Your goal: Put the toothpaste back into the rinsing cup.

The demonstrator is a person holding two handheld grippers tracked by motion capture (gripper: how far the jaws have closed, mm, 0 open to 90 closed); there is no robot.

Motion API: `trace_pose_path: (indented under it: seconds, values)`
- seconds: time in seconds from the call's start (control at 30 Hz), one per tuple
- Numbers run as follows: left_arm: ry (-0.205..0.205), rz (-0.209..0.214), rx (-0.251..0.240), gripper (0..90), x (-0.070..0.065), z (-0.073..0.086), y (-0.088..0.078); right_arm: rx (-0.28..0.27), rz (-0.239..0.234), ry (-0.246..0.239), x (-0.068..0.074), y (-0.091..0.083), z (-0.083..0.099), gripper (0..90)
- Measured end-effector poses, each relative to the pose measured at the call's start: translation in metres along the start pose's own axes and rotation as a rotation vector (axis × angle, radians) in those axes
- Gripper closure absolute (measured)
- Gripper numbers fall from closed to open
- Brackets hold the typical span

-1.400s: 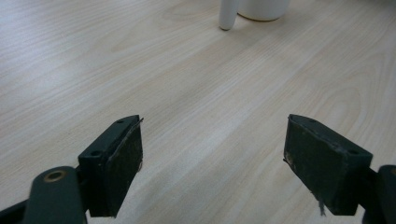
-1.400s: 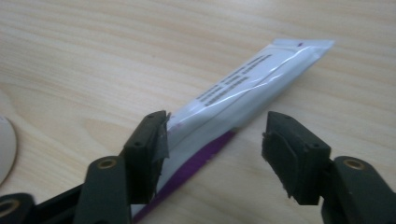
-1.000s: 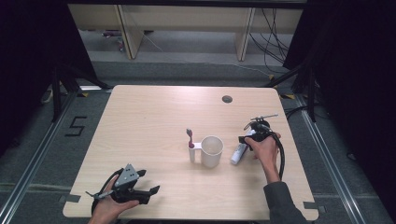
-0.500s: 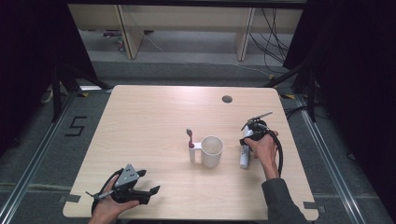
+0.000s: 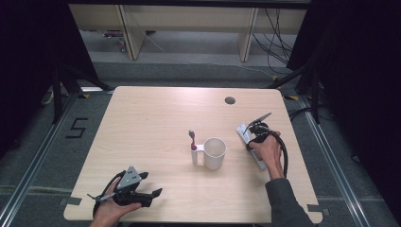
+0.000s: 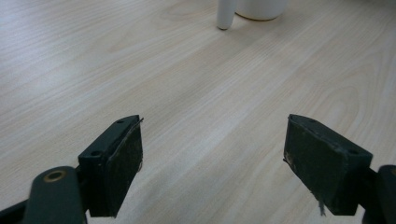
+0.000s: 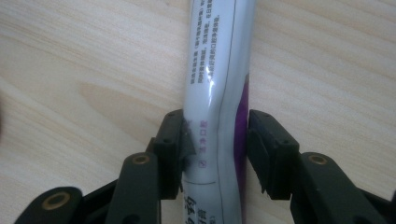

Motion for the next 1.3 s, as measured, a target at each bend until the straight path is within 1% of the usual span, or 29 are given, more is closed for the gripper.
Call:
trace_pose_path:
  seconds: [0.03, 0.07, 0.13, 0.17, 0.2, 0.27, 0.3, 0.33, 0.37, 0.4, 0.43, 0.47, 0.5, 0.53, 0.57, 0.6, 0.63, 0.67, 0.7, 0.73, 0.77, 0.8, 0.87, 0.9, 0.93, 1.0, 1.03, 1.1, 1.3]
  values:
    - [0.0, -0.003, 0.003, 19.5, 0.0, 0.0, 0.0, -0.019, -0.006, -0.052, -0.005, 0.003, -0.001, 58.9]
    - [0.0, -0.004, 0.002, 19.4, 0.001, 0.0, 0.0, 0.0, 0.011, -0.012, -0.002, 0.002, 0.0, 59.2]
    - [-0.004, -0.003, 0.0, 19.4, 0.0, 0.0, 0.0, 0.022, -0.006, -0.039, -0.004, 0.0, 0.0, 60.2]
    - [-0.005, -0.002, -0.001, 19.4, 0.0, 0.0, 0.0, 0.044, 0.024, -0.017, -0.004, -0.001, 0.001, 61.0]
    - [0.004, -0.002, 0.005, 19.5, 0.001, 0.0, 0.0, 0.047, 0.02, -0.001, 0.0, -0.002, 0.0, 62.1]
    - [-0.004, -0.006, 0.001, 19.4, 0.001, 0.0, 0.0, 0.04, 0.023, -0.027, -0.003, -0.004, -0.001, 72.0]
    - [-0.004, -0.002, 0.001, 19.4, 0.0, 0.0, 0.0, 0.039, 0.019, -0.013, -0.004, -0.007, -0.003, 75.3]
    - [0.001, 0.001, 0.006, 19.4, 0.0, 0.0, 0.0, 0.044, -0.007, -0.049, -0.007, -0.008, -0.002, 75.0]
    - [0.0, -0.001, 0.007, 19.4, 0.0, 0.0, 0.0, 0.038, 0.023, -0.046, -0.01, -0.006, -0.002, 75.3]
    - [-0.001, -0.002, 0.009, 19.4, 0.0, 0.0, 0.0, 0.029, 0.014, -0.027, -0.009, -0.005, -0.002, 75.2]
    - [0.0, 0.0, 0.006, 19.5, 0.0, 0.0, 0.001, 0.046, -0.001, -0.057, -0.01, -0.005, 0.0, 75.5]
    - [0.003, 0.003, 0.008, 19.4, 0.0, 0.001, 0.0, 0.059, 0.006, -0.026, -0.007, -0.005, 0.0, 75.8]
    - [0.006, 0.002, 0.01, 19.5, 0.0, 0.001, 0.0, 0.046, 0.007, -0.026, -0.007, -0.004, -0.001, 76.1]
    - [0.003, 0.002, 0.007, 19.5, 0.0, 0.001, 0.001, 0.063, 0.013, -0.003, -0.005, -0.005, 0.0, 76.3]
    - [-0.001, -0.006, 0.012, 19.4, 0.0, 0.001, 0.001, 0.066, 0.013, -0.028, -0.008, -0.004, -0.001, 76.3]
    - [0.003, -0.006, 0.015, 19.5, 0.001, 0.001, 0.0, 0.064, 0.008, -0.041, -0.009, -0.003, -0.001, 76.4]
    - [-0.002, -0.004, 0.004, 19.5, 0.0, 0.001, 0.001, 0.083, -0.034, -0.018, -0.005, -0.004, 0.0, 76.4]
    - [-0.003, -0.001, 0.003, 19.5, -0.001, 0.001, 0.001, 0.079, 0.003, -0.034, -0.008, -0.003, -0.001, 76.5]
    - [0.0, -0.002, 0.002, 19.4, -0.001, 0.001, 0.001, 0.064, -0.047, -0.065, -0.009, -0.001, -0.002, 76.5]
    - [0.007, -0.002, 0.01, 19.5, 0.0, 0.001, 0.001, 0.088, -0.032, -0.038, -0.007, -0.002, -0.002, 76.5]
    - [-0.001, -0.002, 0.002, 19.5, -0.001, 0.001, 0.002, 0.094, -0.002, -0.053, -0.009, -0.002, -0.002, 76.5]
    - [-0.001, -0.002, 0.002, 19.5, -0.001, 0.001, 0.002, 0.086, -0.043, -0.081, -0.009, 0.0, -0.002, 76.5]
    - [-0.002, -0.003, 0.001, 19.5, -0.001, 0.001, 0.001, 0.106, -0.035, -0.074, -0.007, 0.0, -0.003, 76.6]
    - [-0.004, -0.004, 0.001, 19.5, 0.0, 0.0, 0.001, 0.119, 0.014, -0.083, -0.01, 0.0, -0.003, 76.6]
    - [-0.003, -0.004, 0.002, 19.5, 0.0, 0.001, 0.001, 0.104, 0.017, -0.078, -0.009, 0.001, -0.004, 76.5]
    - [0.004, -0.002, 0.005, 19.5, -0.001, 0.001, 0.0, 0.124, 0.016, -0.075, -0.008, 0.0, -0.003, 76.6]
    - [0.005, -0.001, 0.005, 19.5, -0.001, 0.001, 0.0, 0.115, 0.002, -0.086, -0.008, 0.001, -0.004, 76.6]
    - [-0.004, -0.006, -0.001, 19.5, -0.001, 0.001, 0.002, 0.14, 0.004, -0.104, -0.008, 0.001, -0.003, 76.6]
    - [0.004, 0.003, 0.006, 19.5, -0.001, 0.001, 0.001, 0.151, 0.001, -0.137, -0.008, 0.003, -0.003, 76.6]
Point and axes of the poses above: each handheld gripper's, and its own axes: y roughly forward along the jaws, z roughly out of its underside, x roughly to its left, the point moved 9 cm from there along y, roughly forward along the jaws, and after that the axes turned 14 degrees about -x, right-handed, at the moved point
